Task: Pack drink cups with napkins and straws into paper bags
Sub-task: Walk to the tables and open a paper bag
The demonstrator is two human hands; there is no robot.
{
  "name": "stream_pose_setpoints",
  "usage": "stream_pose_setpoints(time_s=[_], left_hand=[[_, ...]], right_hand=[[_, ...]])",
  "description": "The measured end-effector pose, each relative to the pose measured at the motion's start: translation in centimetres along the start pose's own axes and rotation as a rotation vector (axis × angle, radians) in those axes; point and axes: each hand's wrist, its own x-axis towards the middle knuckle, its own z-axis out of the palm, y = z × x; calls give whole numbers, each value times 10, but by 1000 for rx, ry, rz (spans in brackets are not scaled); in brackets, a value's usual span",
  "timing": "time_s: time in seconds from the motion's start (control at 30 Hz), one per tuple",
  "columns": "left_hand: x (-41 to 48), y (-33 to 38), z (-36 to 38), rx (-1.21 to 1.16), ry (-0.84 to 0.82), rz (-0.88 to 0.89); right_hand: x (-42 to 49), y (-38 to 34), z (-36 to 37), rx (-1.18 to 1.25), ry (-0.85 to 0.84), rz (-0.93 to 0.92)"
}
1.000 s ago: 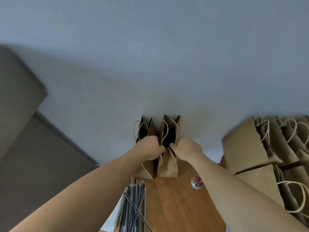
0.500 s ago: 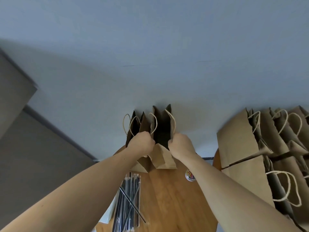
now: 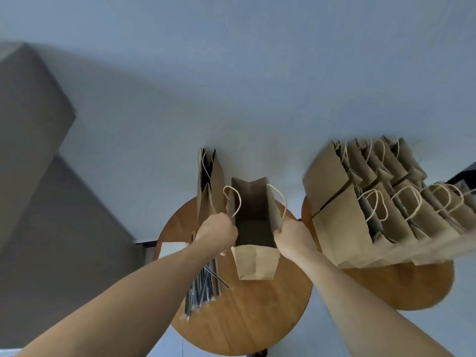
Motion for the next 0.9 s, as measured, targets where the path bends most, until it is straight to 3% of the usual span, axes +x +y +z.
stream_pose_setpoints(time_s=[0.2,0.43,0.9], left_hand=[[-24,-3,53,-119,25,-66],[-40,9,92,-189,-143,-143],[-41,16,82,-152,-228,26]], right_hand=[[-44,35,20,-42,-41,52],[-54,67,37,-54,-172,11],[-45,77,10,-10,-293,-113]])
